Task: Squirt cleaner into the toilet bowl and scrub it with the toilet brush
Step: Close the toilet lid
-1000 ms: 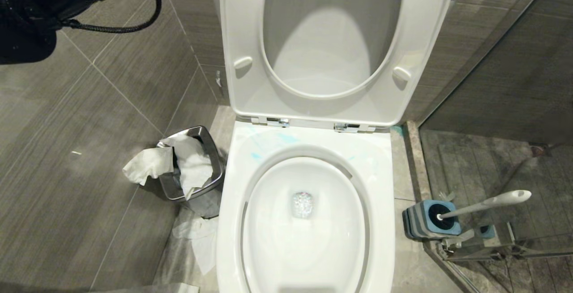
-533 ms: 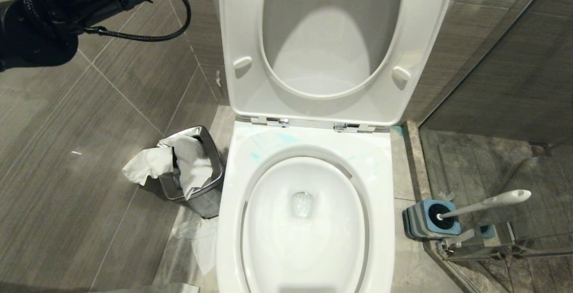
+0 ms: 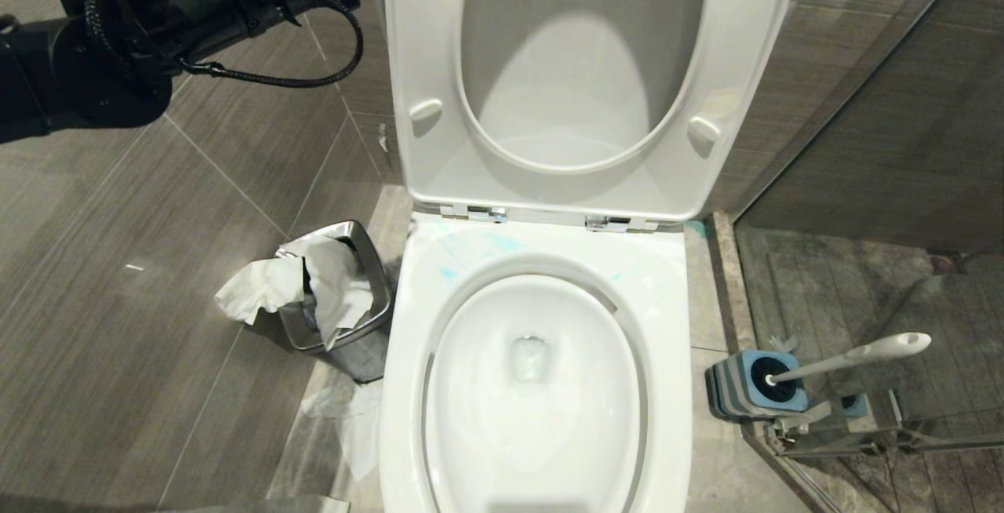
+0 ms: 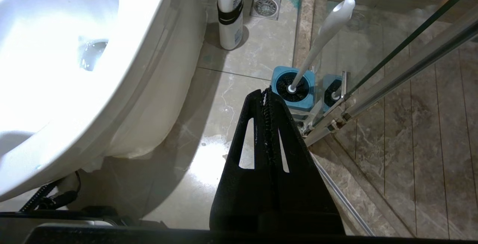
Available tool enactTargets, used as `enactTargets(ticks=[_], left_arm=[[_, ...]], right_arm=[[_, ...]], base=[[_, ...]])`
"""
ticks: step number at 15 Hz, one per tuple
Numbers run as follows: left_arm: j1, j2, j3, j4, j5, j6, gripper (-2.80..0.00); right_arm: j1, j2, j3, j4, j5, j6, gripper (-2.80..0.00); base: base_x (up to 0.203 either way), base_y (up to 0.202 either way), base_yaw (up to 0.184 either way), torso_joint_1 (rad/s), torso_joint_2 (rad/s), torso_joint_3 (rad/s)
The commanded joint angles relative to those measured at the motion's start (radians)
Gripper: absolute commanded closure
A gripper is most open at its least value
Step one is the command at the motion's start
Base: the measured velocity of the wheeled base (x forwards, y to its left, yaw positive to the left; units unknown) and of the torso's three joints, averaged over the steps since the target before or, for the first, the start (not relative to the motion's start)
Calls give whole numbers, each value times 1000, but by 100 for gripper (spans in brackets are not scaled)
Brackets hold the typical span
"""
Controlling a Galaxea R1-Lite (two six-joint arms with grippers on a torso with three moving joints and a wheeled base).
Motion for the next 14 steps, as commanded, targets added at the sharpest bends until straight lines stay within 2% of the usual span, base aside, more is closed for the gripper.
enactTargets(ticks=[1, 4, 6, 9, 11, 13, 14], left_arm=[[1, 15, 0, -5, -2, 19, 0], [-1, 25, 0, -8, -6, 12, 0], [1, 26, 2, 4, -46, 2, 0], [12, 9, 2, 84, -233, -53, 0], [16, -12, 5, 126, -343, -120, 0], [18, -30, 9, 132, -416, -190, 0], [18, -42, 10, 133, -431, -222, 0]], right_arm=[[0, 1, 0, 0, 0, 0, 0], [1, 1, 0, 0, 0, 0, 0], [0, 1, 1, 0, 0, 0, 0], [0, 1, 0, 0, 0, 0, 0], [0, 1, 0, 0, 0, 0, 0], [0, 1, 0, 0, 0, 0, 0], [0, 1, 0, 0, 0, 0, 0]], base=[[0, 0, 0, 0, 0, 0], [0, 0, 0, 0, 0, 0], [0, 0, 0, 0, 0, 0], [0, 0, 0, 0, 0, 0], [0, 0, 0, 0, 0, 0], [0, 0, 0, 0, 0, 0], [0, 0, 0, 0, 0, 0]])
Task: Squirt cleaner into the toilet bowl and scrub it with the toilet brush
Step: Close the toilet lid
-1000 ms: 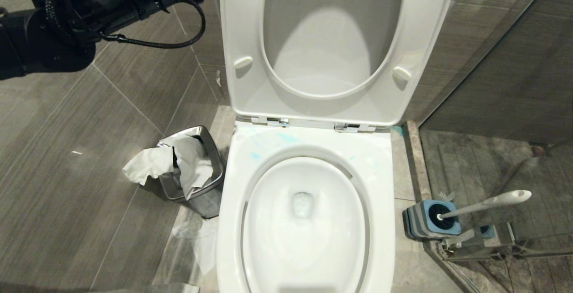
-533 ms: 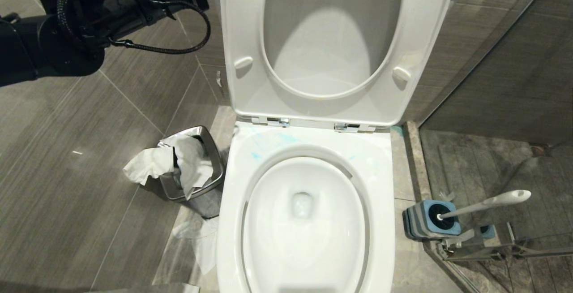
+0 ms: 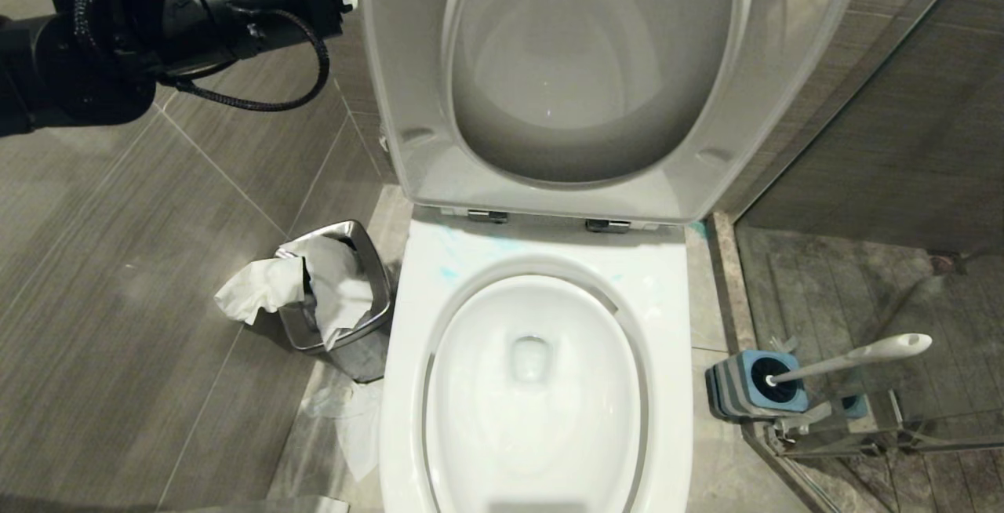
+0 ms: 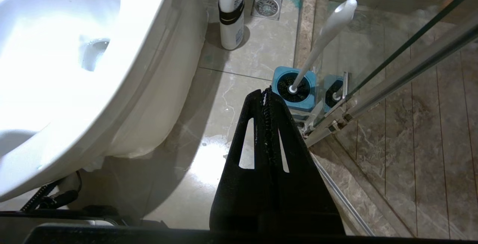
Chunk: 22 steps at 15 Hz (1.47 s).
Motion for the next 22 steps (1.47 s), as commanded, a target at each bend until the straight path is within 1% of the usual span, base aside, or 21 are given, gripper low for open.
enactTargets(ticks=[1, 2, 3, 5, 6, 8, 9, 10, 11, 14, 15, 17, 18, 20, 22], left_arm=[[3, -39, 5, 5, -27, -69, 0], [10, -62, 15, 34, -30, -83, 0], [17, -93, 32, 108, -31, -88, 0], [38, -175, 66, 297, -26, -91, 0], [58, -219, 78, 402, -28, -93, 0], [73, -310, 113, 632, -39, -97, 0], [80, -342, 129, 749, -51, -93, 0], [88, -365, 137, 843, -60, -76, 0], [92, -376, 141, 903, -64, -31, 0], [129, -415, 156, 1026, -59, 106, 0], [152, -426, 161, 1050, -53, 150, 0], [195, -439, 164, 1064, -54, 256, 0], [214, -443, 164, 1065, -55, 288, 0], [223, -445, 164, 1067, -47, 295, 0], [223, -448, 164, 1071, -21, 291, 0]], right_arm=[[0, 1, 0, 0, 0, 0, 0], [0, 1, 0, 0, 0, 0, 0], [0, 1, 0, 0, 0, 0, 0], [1, 1, 0, 0, 0, 0, 0], [1, 1, 0, 0, 0, 0, 0], [0, 1, 0, 0, 0, 0, 0], [0, 1, 0, 0, 0, 0, 0], [0, 1, 0, 0, 0, 0, 0], [0, 1, 0, 0, 0, 0, 0], [0, 1, 0, 0, 0, 0, 0], [0, 1, 0, 0, 0, 0, 0], [0, 1, 1, 0, 0, 0, 0], [0, 1, 0, 0, 0, 0, 0], [0, 1, 0, 0, 0, 0, 0], [0, 1, 0, 0, 0, 0, 0]], base=[[0, 0, 0, 0, 0, 0], [0, 0, 0, 0, 0, 0], [0, 0, 0, 0, 0, 0], [0, 0, 0, 0, 0, 0], [0, 0, 0, 0, 0, 0], [0, 0, 0, 0, 0, 0], [0, 0, 0, 0, 0, 0], [0, 0, 0, 0, 0, 0], [0, 0, 0, 0, 0, 0], [0, 0, 0, 0, 0, 0], [0, 0, 0, 0, 0, 0], [0, 0, 0, 0, 0, 0], [0, 0, 0, 0, 0, 0], [0, 0, 0, 0, 0, 0], [0, 0, 0, 1, 2, 45]])
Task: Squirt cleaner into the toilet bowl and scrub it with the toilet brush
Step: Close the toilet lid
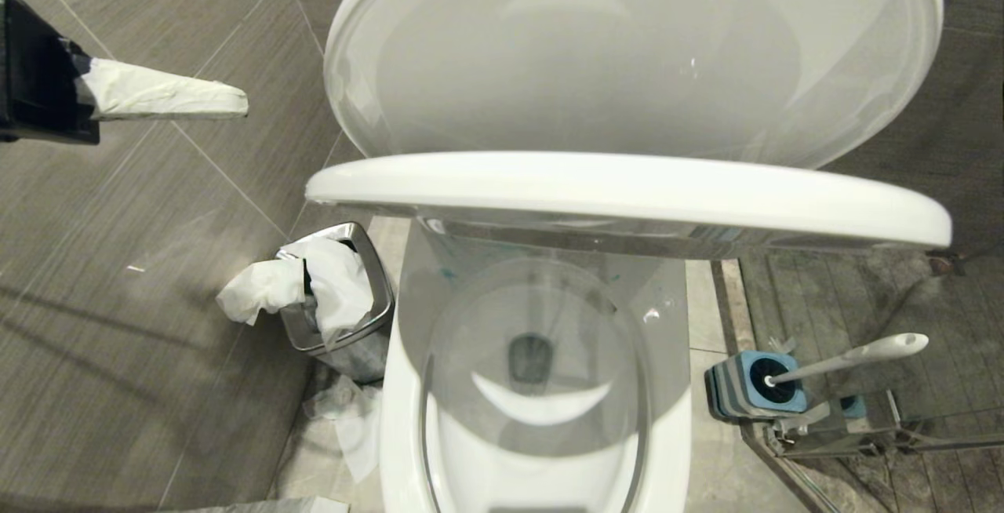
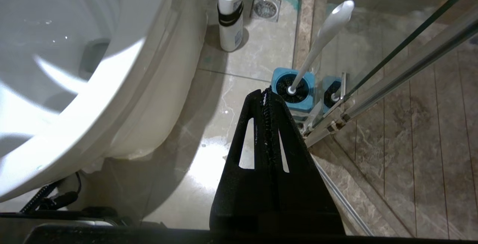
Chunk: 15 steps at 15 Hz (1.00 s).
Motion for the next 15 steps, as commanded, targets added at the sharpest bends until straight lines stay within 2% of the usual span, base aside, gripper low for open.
enactTargets(ticks=[1, 10, 15], left_arm=[[3, -8, 1, 7, 2, -3, 0], [2, -28, -3, 128, 6, 5, 0], [2, -28, -3, 131, 6, 5, 0]], right_arm=[[-1, 1, 0, 0, 1, 0, 0], [-1, 1, 0, 0, 1, 0, 0], [-1, 1, 0, 0, 1, 0, 0]], base=[[0, 0, 0, 6, 5, 129], [0, 0, 0, 2, 4, 192], [0, 0, 0, -1, 3, 201]])
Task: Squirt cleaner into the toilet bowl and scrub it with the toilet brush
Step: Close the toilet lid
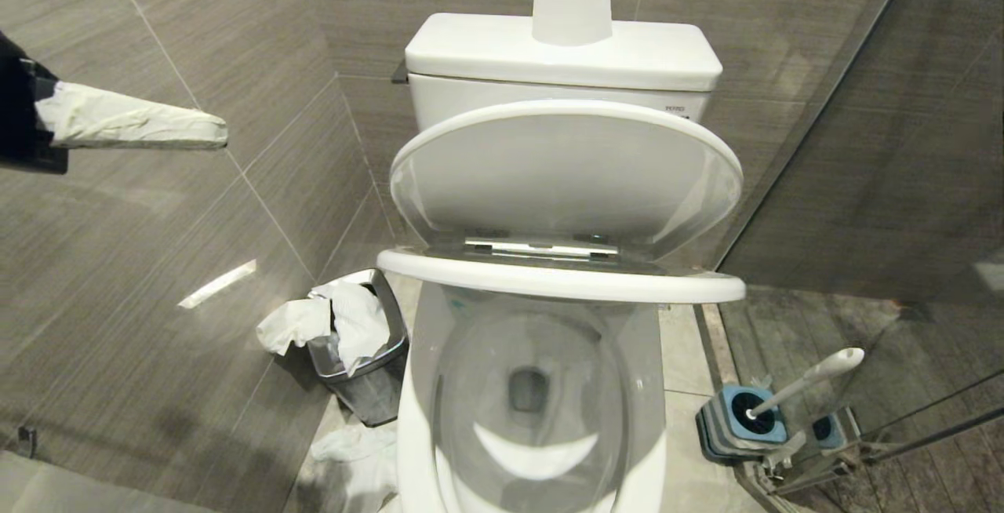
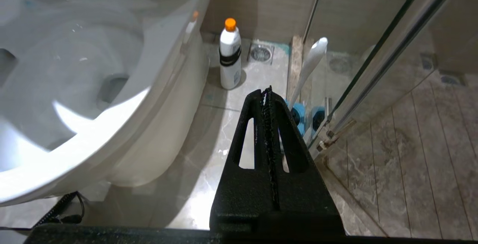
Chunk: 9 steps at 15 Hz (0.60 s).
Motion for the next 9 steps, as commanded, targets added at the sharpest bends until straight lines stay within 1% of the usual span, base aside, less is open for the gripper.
enactTargets(ticks=[1, 2, 4, 7, 8, 9], left_arm=[[0, 2, 1, 4, -7, 1, 0], [0, 2, -1, 4, -7, 1, 0], [-1, -5, 1, 8, -14, -4, 0], [-8, -6, -4, 101, -5, 3, 0], [-29, -4, -15, 108, 22, 17, 0], [-54, 2, -36, 109, 102, 28, 0]], right_arm=[[1, 1, 1, 0, -1, 1, 0], [-1, 1, 1, 0, -1, 0, 0], [-1, 1, 0, 0, -1, 0, 0], [1, 1, 0, 0, -1, 2, 0], [-1, 1, 0, 0, -1, 1, 0], [1, 1, 0, 0, -1, 2, 0]], base=[[0, 0, 0, 2, 9, 214], [0, 0, 0, -2, 1, 203], [0, 0, 0, 1, -3, 101], [0, 0, 0, 1, 1, 13], [0, 0, 0, 0, 0, 0], [0, 0, 0, 0, 0, 0]])
